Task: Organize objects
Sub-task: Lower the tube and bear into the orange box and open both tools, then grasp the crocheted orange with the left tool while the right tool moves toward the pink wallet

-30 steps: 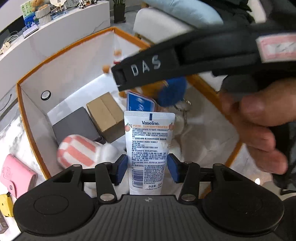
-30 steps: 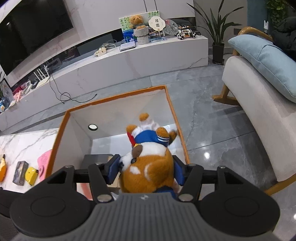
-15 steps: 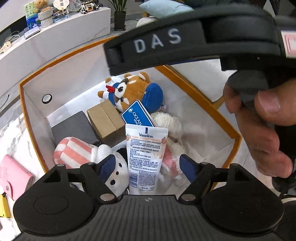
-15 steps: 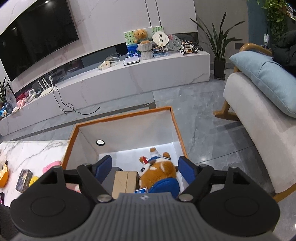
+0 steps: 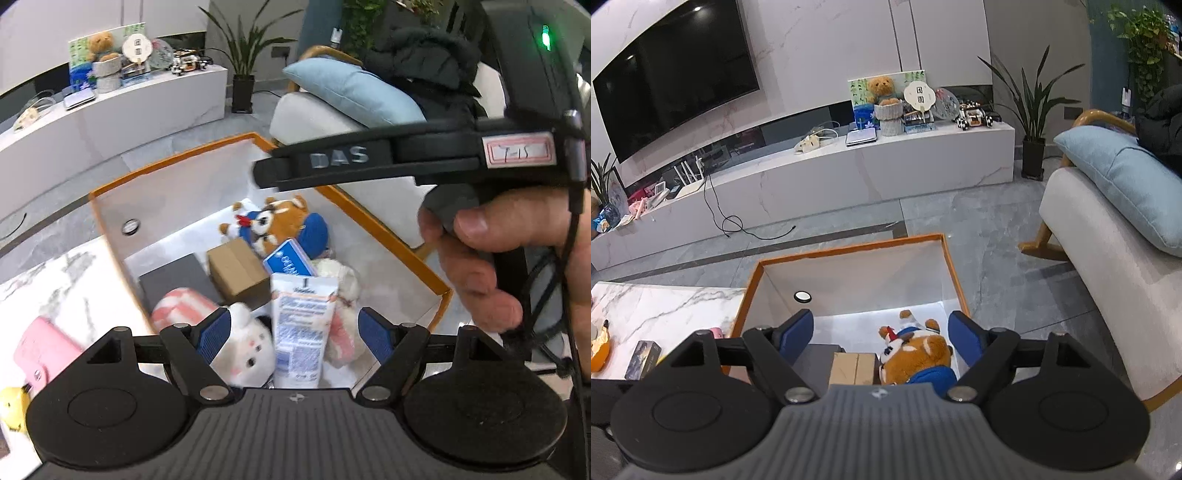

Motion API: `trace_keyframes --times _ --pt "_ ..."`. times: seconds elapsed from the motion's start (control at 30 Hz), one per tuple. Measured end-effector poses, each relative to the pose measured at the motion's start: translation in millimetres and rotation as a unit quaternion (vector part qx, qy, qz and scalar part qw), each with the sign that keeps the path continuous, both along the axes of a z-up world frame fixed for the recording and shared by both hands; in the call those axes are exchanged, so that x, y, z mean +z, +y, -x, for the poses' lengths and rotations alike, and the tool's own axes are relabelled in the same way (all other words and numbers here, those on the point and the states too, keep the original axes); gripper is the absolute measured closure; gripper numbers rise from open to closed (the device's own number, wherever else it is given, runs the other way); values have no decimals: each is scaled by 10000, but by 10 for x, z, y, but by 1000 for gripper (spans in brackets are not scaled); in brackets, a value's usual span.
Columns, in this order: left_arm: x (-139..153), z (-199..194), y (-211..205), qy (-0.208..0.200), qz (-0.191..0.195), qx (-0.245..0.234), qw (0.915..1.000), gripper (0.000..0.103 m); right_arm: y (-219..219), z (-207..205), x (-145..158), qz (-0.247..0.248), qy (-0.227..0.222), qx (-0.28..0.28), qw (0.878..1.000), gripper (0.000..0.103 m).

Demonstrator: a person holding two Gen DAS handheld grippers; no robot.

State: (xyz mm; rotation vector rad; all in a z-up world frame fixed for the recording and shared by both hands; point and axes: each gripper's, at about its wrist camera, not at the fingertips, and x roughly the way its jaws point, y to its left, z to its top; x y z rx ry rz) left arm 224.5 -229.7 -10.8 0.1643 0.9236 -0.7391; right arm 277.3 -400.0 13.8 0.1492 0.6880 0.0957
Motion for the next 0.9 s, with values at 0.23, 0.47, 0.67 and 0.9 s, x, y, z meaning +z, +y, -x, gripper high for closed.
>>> trace_keyframes --times 0.23,0.47,0.67,0.9 --pt "50 -72 428 -21 177 304 9994 13 194 21 19 175 -55 147 9997 22" --pt "59 -65 841 -22 239 530 9983 13 452 106 63 276 -208 420 9985 22" --pt "-30 -43 1183 31 354 655 9972 13 650 235 138 242 -439 636 9967 22" --pt "-159 12 1685 -88 231 891 9957 13 825 356 76 346 -446 860 9947 22"
